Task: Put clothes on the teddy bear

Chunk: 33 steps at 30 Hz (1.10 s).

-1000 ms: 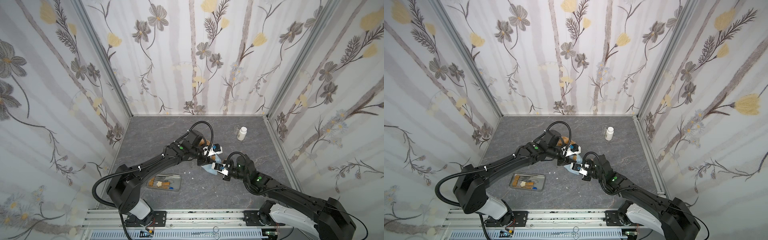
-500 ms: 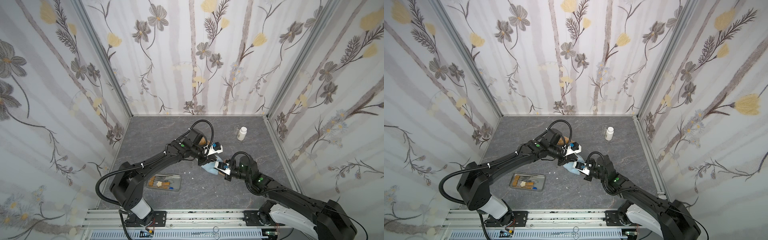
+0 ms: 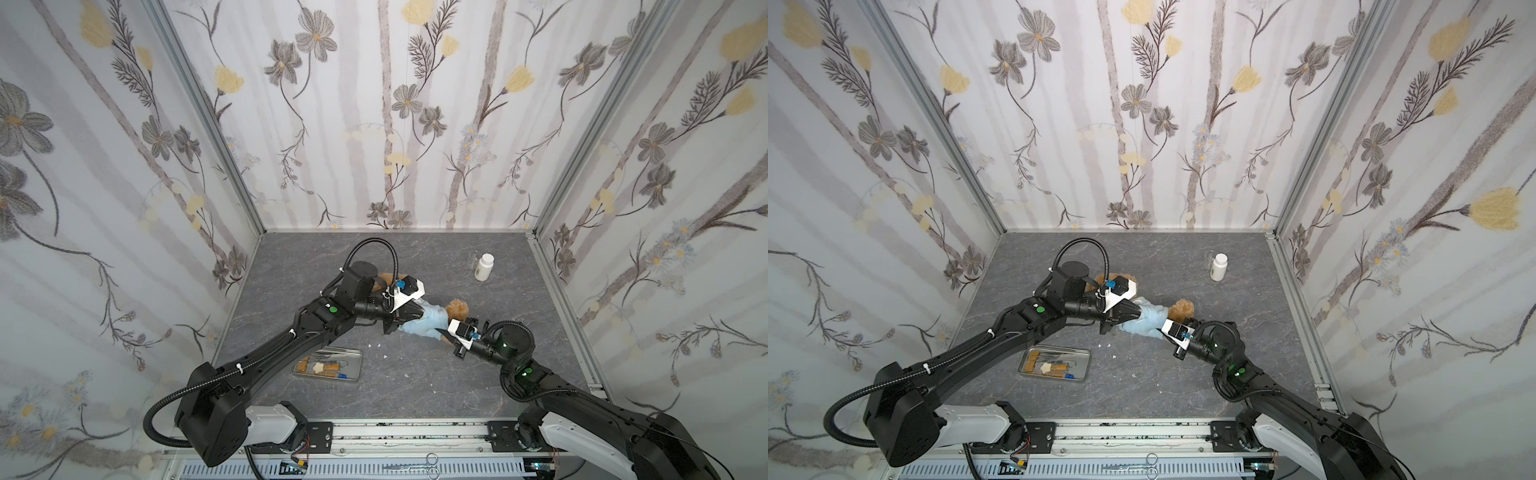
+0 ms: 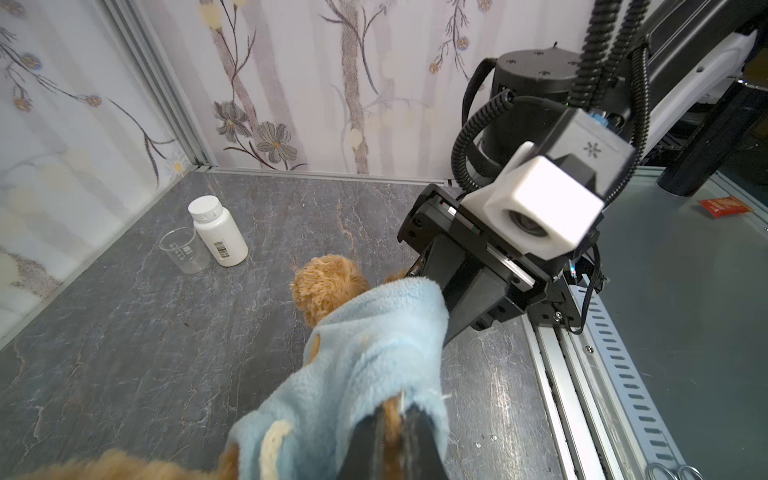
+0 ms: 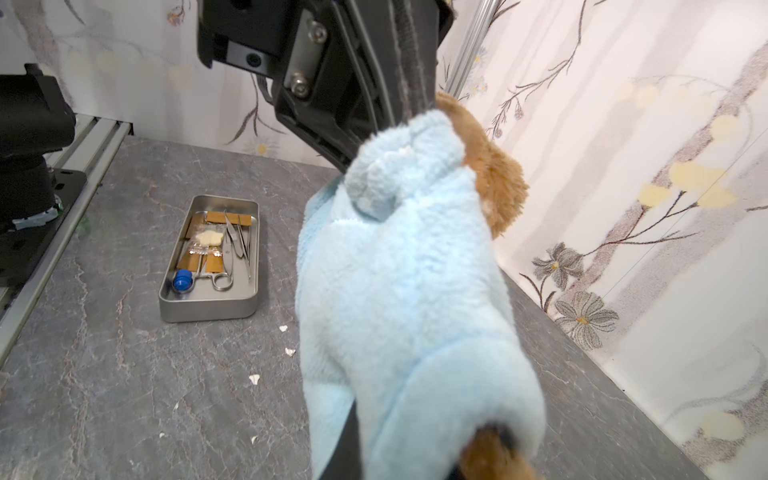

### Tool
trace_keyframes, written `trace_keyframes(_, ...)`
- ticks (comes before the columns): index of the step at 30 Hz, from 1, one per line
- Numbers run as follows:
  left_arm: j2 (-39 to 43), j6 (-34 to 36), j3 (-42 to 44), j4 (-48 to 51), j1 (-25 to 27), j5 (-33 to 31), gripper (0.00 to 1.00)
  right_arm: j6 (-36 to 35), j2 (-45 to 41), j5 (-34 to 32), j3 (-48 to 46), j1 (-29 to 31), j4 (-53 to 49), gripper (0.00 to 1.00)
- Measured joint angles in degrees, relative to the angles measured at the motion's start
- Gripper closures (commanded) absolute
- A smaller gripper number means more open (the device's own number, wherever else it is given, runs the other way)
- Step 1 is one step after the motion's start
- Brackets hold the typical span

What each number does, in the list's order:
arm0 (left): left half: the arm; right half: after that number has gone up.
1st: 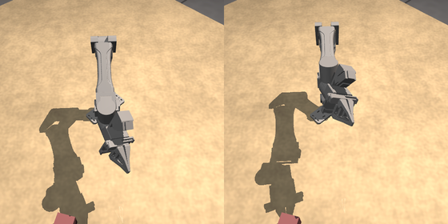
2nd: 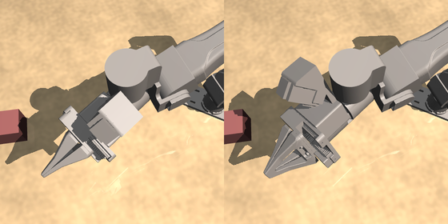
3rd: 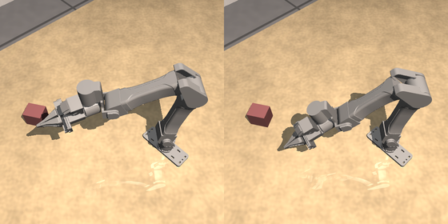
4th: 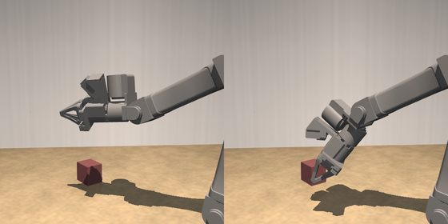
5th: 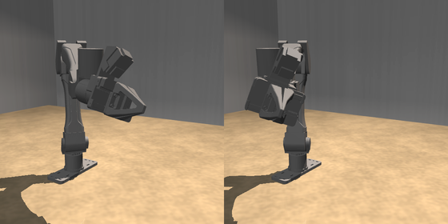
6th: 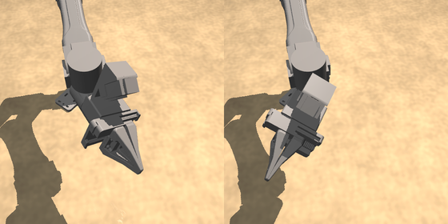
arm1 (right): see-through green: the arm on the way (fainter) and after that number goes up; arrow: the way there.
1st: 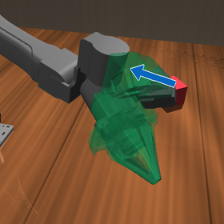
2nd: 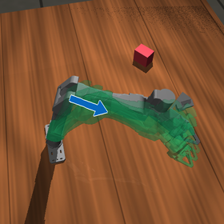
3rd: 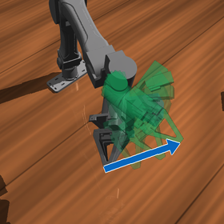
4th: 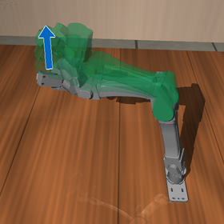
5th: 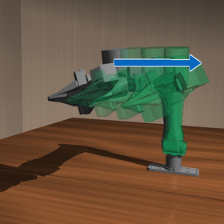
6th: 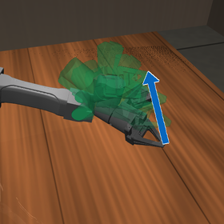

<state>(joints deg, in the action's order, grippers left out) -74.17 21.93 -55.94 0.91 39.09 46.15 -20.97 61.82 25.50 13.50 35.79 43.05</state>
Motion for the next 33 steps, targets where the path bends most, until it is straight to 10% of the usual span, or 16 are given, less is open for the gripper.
trace_keyframes(15,8.0,-17.4,11.7,-21.0,-2.6,-1.8,1.00,10.2,1.2,2.5,-1.1,-1.8,10.6,1.00)
trace_keyframes(33,10.1,-22.0,15.5,-30.9,-2.8,-2.4,1.00,15.9,4.3,5.6,1.0,-4.2,13.9,1.00)
